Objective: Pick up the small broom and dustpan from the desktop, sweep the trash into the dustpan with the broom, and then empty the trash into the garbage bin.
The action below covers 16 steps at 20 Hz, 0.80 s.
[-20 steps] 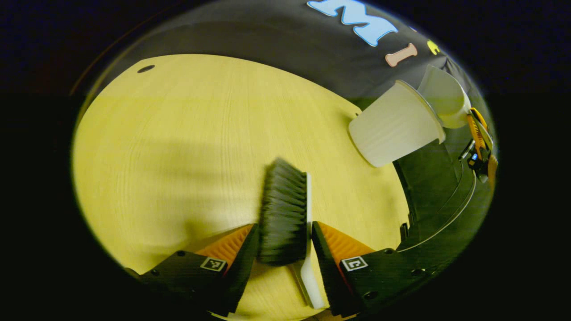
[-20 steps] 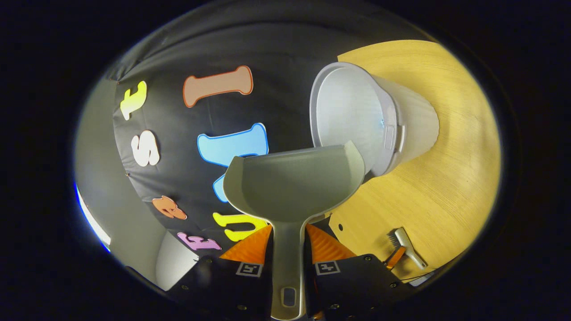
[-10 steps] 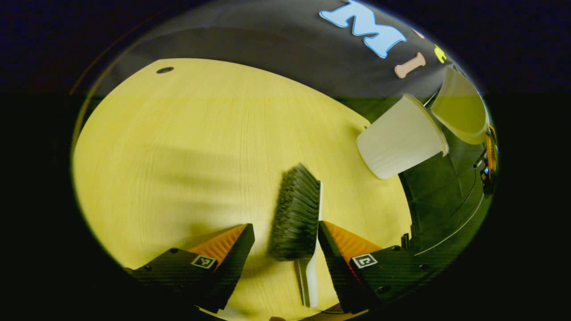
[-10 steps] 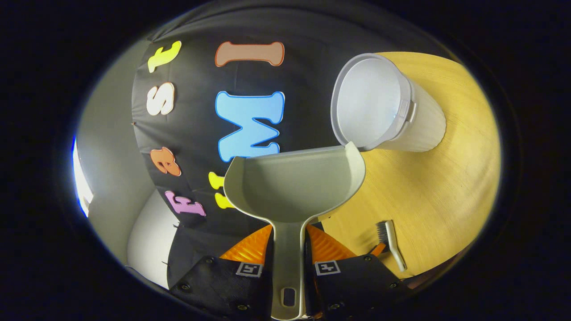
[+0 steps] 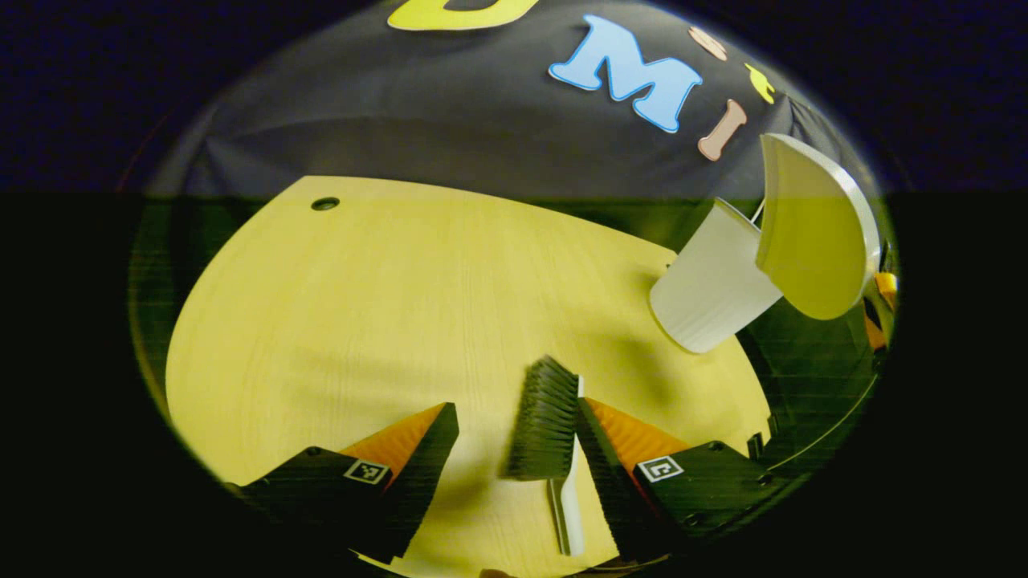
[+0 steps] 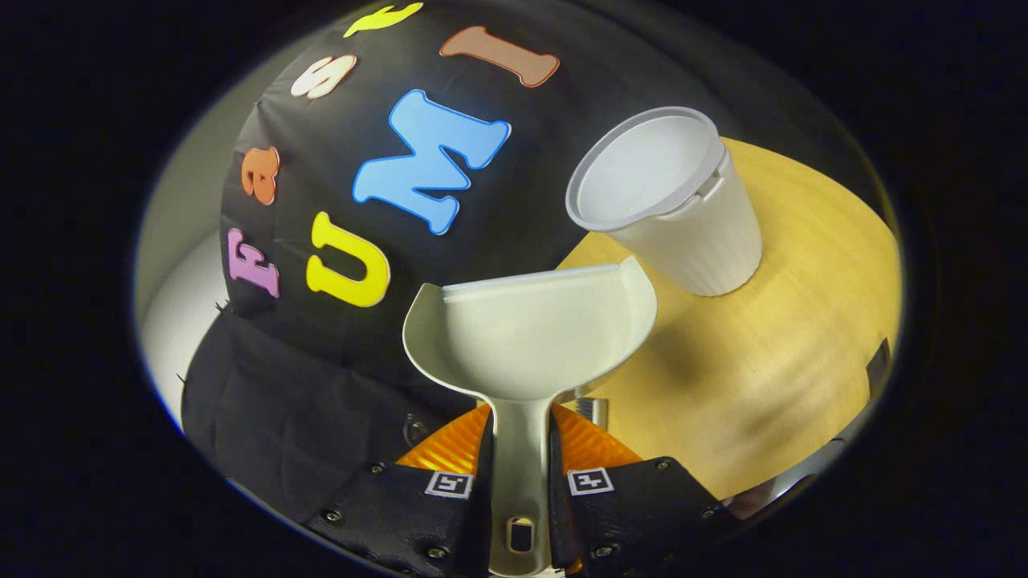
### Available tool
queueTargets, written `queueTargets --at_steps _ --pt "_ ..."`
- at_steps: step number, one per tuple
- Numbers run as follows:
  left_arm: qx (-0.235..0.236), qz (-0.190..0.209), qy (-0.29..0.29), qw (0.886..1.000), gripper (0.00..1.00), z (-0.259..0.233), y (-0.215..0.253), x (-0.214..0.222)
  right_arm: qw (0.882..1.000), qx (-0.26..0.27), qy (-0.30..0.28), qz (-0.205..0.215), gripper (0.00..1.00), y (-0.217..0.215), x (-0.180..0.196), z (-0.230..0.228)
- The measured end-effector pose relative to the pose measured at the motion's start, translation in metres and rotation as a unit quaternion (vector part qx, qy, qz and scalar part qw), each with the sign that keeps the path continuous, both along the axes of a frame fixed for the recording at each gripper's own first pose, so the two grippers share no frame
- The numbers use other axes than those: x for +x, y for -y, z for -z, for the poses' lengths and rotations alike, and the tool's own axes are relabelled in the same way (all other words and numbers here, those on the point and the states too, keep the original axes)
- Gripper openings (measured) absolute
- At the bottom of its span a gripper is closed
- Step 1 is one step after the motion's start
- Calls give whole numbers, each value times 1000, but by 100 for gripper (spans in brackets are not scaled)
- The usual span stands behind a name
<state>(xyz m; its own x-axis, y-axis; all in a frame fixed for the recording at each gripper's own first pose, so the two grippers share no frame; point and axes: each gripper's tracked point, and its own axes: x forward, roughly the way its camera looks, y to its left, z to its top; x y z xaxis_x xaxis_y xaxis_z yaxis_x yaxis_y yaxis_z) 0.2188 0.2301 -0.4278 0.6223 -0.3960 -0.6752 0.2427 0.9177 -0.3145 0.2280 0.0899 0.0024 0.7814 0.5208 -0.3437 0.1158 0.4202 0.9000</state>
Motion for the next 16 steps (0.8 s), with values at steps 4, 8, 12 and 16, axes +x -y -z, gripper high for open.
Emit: queueTargets --at_steps 4,8,12,16 --pt "24 -18 39 999 96 -22 -8 6 993 -119 -13 -7 28 -3 -3 45" --pt "49 -27 75 996 96 -41 -14 6 981 -190 -23 -10 28 -10 -1 81" --pt "67 -37 109 991 96 -59 -17 7 964 -265 -35 -11 28 -16 -2 132" --pt "87 -40 148 984 95 -78 -17 8 943 -328 -47 -32 29 -25 -9 184"
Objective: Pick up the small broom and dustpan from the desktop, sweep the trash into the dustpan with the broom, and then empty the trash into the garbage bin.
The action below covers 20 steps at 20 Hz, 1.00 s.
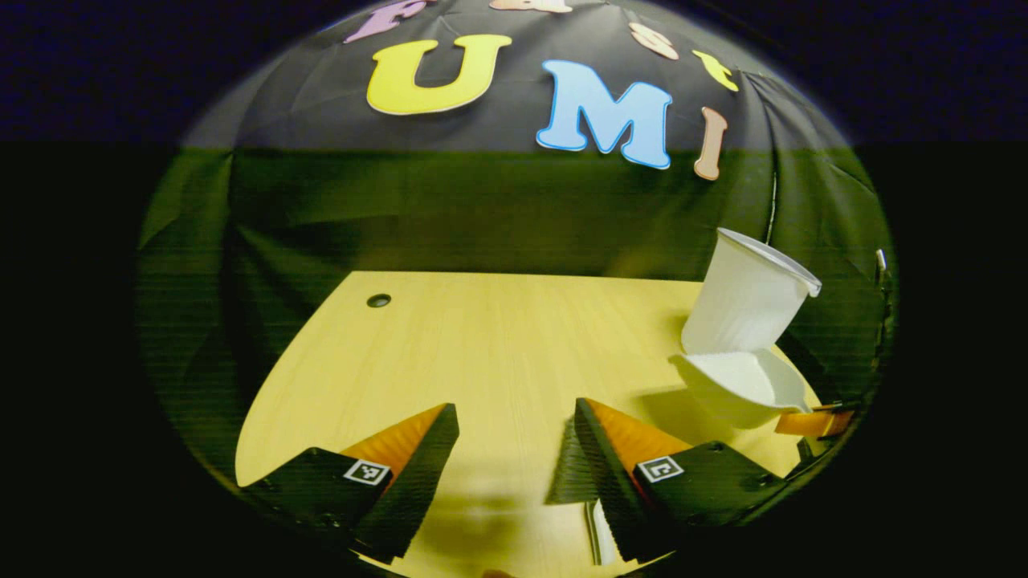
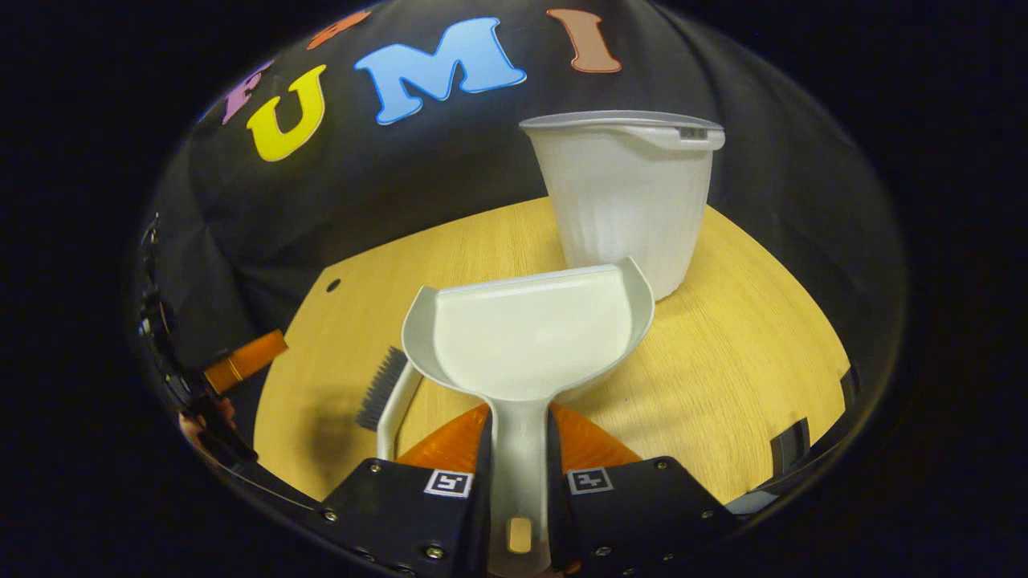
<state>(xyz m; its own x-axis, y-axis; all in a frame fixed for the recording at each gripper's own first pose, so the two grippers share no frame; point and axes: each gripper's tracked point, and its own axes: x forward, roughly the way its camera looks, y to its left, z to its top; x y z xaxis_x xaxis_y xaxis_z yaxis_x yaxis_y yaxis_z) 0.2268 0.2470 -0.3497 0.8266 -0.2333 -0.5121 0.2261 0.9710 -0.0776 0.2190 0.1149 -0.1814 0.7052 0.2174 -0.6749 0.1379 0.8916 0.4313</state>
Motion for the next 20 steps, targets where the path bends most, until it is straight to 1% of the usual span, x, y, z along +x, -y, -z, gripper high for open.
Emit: queueTargets --at_steps 5,8,14,16,17,20 --pt "8 -1 34 999 95 -21 7 -2 1000 -18 -12 -11 29 -13 -4 37" --pt "2 -7 48 999 95 -31 11 -2 999 -30 -13 -20 29 -17 -9 46" --pt "-8 -22 53 998 96 -36 12 -8 999 -33 -27 -21 29 -19 -17 60" --pt "-7 -28 57 998 96 -39 10 -8 999 -36 -27 -21 30 -19 -17 62" --pt "-6 -29 60 998 96 -42 10 -10 999 -39 -27 -21 32 -19 -18 63" --pt "-5 -28 63 998 96 -46 12 -14 998 -48 -32 -20 33 -17 -18 65"
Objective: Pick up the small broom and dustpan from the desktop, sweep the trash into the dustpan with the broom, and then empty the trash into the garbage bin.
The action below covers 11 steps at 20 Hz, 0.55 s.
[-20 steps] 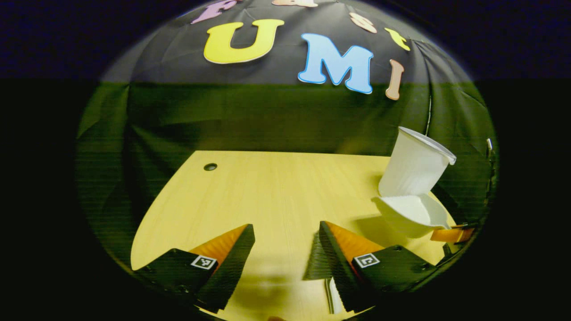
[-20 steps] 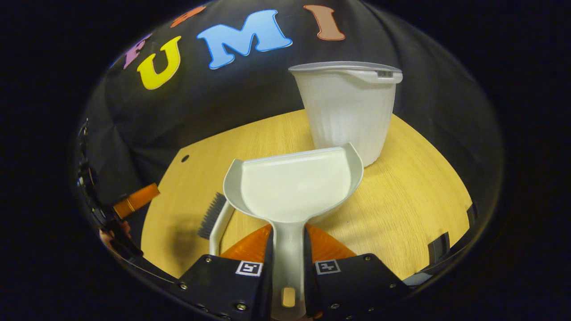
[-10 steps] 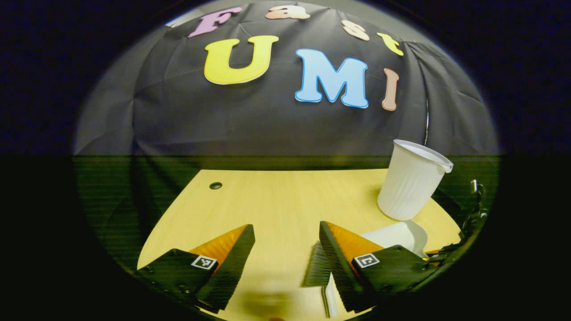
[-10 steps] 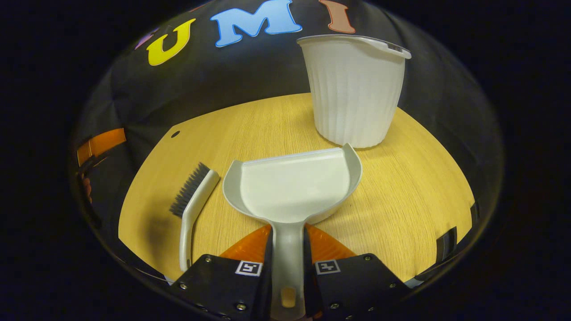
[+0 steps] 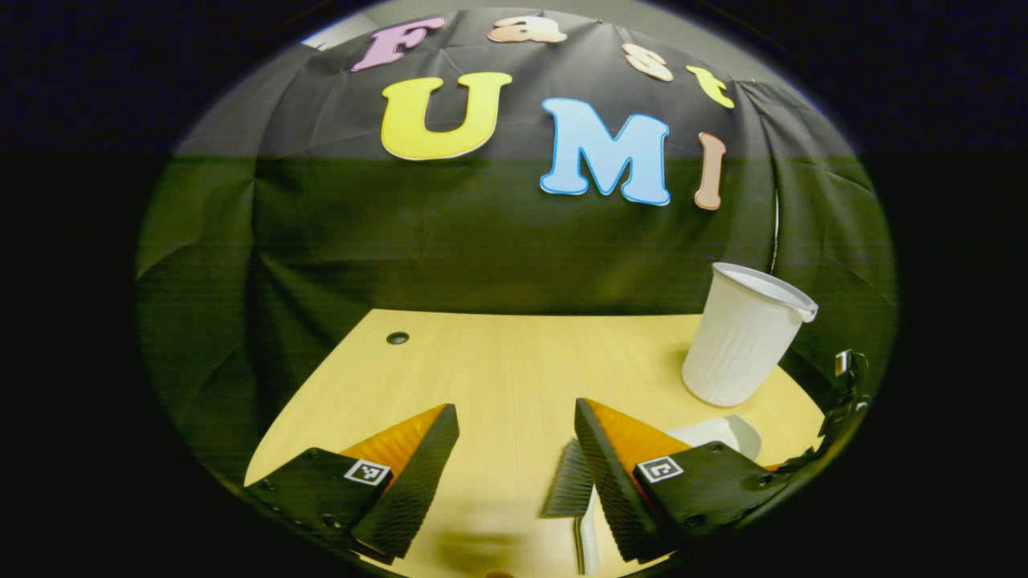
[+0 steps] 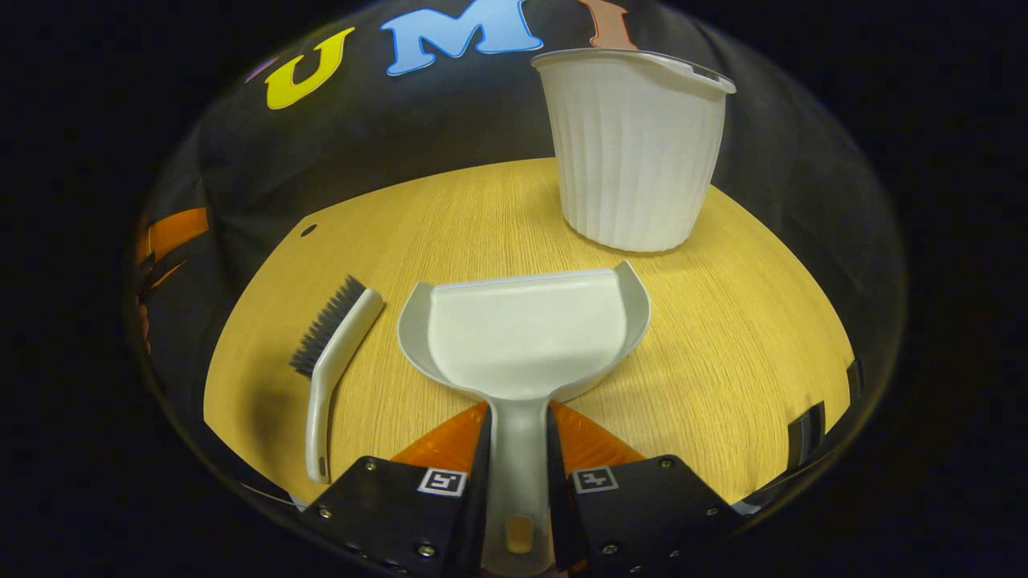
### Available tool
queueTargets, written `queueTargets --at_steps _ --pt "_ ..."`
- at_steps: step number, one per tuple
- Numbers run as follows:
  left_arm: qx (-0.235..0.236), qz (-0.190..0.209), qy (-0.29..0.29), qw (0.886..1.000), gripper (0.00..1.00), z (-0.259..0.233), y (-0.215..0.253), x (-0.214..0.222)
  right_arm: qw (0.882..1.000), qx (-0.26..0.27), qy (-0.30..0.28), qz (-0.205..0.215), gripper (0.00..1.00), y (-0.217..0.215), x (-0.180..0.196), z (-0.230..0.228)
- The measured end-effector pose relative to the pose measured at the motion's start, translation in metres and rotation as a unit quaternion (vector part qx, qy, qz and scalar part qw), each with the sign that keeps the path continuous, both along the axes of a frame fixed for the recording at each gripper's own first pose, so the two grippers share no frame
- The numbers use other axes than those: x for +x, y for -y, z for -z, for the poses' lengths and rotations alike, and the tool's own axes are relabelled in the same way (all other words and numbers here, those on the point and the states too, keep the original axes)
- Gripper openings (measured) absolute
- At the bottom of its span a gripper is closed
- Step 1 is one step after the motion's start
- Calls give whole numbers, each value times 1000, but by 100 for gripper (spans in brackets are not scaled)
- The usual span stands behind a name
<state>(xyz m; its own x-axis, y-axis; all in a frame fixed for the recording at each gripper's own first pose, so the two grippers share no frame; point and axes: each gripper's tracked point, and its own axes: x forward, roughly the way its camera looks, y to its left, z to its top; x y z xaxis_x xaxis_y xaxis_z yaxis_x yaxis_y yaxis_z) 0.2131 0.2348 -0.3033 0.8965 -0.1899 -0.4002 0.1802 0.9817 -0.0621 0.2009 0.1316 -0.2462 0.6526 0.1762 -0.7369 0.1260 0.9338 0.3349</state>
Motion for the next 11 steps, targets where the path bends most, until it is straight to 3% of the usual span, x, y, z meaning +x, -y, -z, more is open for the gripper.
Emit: queueTargets --at_steps 6,8,10,11 --pt "2 0 10 1000 96 -14 7 -6 1000 -27 5 -9 41 10 -8 -12" --pt "1 -1 18 1000 96 -22 9 -8 1000 -25 18 2 62 20 -8 -28" --pt "3 -1 25 1000 95 -29 11 -11 999 -26 38 18 71 33 -6 -47" --pt "2 -1 28 1000 96 -32 13 -12 998 -28 52 26 70 40 -3 -59"
